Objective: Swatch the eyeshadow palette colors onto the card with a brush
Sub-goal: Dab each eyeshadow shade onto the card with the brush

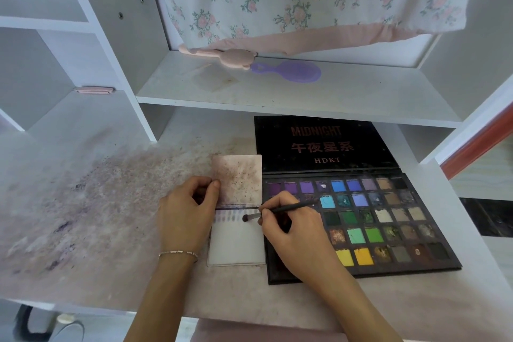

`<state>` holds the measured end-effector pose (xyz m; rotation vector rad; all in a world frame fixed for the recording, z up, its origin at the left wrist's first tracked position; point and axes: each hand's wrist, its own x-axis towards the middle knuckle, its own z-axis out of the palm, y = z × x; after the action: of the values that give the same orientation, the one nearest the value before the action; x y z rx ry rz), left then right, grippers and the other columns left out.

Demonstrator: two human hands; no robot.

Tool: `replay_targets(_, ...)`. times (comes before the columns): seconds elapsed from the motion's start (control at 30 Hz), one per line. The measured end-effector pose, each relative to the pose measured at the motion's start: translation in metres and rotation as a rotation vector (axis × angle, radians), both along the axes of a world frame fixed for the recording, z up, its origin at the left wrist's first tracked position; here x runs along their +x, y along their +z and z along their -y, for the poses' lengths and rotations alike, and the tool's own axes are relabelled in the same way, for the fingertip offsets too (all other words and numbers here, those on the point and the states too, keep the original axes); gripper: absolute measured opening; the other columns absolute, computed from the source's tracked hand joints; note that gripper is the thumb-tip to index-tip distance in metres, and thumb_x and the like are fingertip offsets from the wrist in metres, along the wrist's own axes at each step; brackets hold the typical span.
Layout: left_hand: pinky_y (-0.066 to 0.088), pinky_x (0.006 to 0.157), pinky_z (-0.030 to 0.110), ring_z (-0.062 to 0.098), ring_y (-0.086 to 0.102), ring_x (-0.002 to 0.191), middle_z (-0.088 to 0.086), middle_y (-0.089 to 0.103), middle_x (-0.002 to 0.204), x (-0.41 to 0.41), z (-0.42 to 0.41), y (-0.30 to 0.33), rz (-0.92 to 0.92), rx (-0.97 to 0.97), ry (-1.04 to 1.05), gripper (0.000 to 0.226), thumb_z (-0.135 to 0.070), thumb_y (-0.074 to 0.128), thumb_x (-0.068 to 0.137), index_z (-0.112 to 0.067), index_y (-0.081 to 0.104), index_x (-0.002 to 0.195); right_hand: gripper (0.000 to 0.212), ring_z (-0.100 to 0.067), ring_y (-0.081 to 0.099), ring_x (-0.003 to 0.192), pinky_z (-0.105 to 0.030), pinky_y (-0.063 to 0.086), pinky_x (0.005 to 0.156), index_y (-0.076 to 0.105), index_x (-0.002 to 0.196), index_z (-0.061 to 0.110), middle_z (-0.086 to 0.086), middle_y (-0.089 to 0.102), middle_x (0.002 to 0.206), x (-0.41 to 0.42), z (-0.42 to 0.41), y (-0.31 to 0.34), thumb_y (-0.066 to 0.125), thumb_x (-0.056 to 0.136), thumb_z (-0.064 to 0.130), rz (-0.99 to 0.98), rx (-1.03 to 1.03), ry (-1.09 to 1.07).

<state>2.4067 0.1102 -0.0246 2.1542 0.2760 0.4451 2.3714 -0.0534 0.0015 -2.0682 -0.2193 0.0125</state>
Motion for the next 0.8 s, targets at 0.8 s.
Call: replay_targets(0.8,0.037,0.059,0.021,-0.002,0.053,0.063,-0.021,0.056,0.062,-0.001,-0.001,0.001,-0.006,-0.008,0.003,0.016,-0.026,0.063,0.082,-0.034,0.058,0.068,0.029,-0.001,0.06,0.067,-0.014,0.051,0.058,0.056,0.081,0.033,0.008,0.064,0.073,-0.012,0.069,0.002,0.052,0.086,0.005,0.187,0.24,-0.433)
